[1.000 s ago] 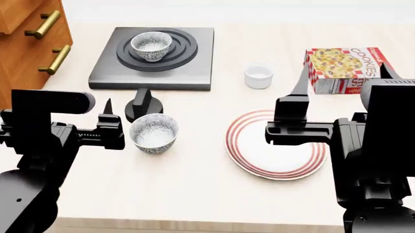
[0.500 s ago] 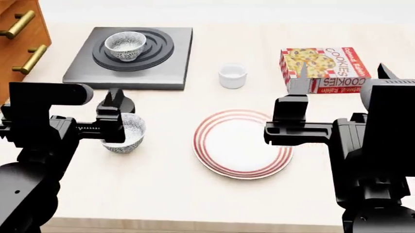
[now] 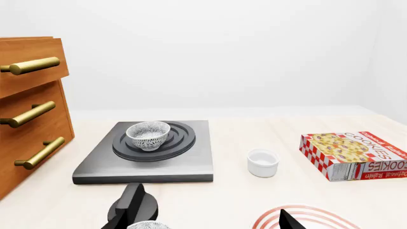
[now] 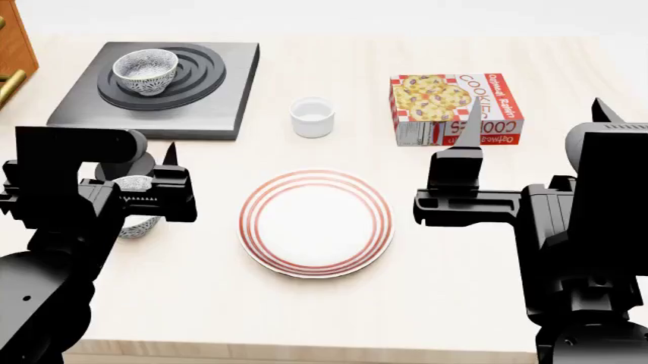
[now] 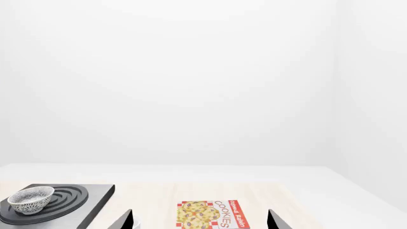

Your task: Pick the akita bowl on the stove and place it on the plate.

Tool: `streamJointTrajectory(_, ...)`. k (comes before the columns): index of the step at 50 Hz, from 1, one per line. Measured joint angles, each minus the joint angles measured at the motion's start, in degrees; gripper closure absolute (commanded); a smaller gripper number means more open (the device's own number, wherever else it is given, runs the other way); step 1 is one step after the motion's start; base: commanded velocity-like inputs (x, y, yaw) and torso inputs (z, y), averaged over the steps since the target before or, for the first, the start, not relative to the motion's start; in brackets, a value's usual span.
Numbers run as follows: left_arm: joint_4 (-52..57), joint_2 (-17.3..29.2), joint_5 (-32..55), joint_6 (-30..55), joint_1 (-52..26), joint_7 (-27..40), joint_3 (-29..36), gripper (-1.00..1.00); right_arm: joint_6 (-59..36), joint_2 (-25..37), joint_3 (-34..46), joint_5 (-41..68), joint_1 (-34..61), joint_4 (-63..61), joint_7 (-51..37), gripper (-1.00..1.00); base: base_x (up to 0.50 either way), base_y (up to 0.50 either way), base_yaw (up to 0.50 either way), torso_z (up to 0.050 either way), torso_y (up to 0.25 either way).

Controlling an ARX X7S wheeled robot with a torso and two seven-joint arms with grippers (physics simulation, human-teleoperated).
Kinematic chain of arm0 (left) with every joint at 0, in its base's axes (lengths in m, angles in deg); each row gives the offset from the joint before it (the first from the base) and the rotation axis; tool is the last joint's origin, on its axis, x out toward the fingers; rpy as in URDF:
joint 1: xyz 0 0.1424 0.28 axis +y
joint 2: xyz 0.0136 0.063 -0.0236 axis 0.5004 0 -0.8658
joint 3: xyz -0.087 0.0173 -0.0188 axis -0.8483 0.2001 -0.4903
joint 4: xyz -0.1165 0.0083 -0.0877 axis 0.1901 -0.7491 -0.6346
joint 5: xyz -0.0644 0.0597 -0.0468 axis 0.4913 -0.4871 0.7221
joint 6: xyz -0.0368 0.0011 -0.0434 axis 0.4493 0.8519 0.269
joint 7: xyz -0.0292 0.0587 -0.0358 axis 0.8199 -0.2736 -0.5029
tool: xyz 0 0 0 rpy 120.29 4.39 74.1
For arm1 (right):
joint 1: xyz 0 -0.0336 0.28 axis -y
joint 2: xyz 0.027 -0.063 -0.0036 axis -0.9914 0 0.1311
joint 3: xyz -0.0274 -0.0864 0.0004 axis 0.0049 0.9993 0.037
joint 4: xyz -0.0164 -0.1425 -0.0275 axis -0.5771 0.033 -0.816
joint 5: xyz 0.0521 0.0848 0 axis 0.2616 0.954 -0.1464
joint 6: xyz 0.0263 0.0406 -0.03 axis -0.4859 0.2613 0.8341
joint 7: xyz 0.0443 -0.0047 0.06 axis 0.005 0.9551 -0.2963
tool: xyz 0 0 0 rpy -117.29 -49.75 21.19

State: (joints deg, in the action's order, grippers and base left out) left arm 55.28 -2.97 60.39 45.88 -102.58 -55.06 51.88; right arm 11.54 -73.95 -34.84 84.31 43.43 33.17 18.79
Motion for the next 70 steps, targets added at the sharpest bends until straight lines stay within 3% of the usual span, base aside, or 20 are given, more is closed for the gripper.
streamJointTrajectory(19, 0.0, 0.4, 0.5, -0.3, 0.2, 0.4, 0.5, -1.0, 0.4, 0.4, 0.4, 0.4, -0.3, 0.2, -0.4, -1.0, 0.03, 0.0, 0.0, 0.0, 0.0)
streamJointTrajectory(70, 0.3, 1.5, 2.0, -0.2, 0.0, 1.5, 2.0, -1.0, 1.1, 1.0, 0.6, 1.8, -0.5, 0.7, -1.3, -1.0, 0.27, 0.0, 0.0, 0.0, 0.0)
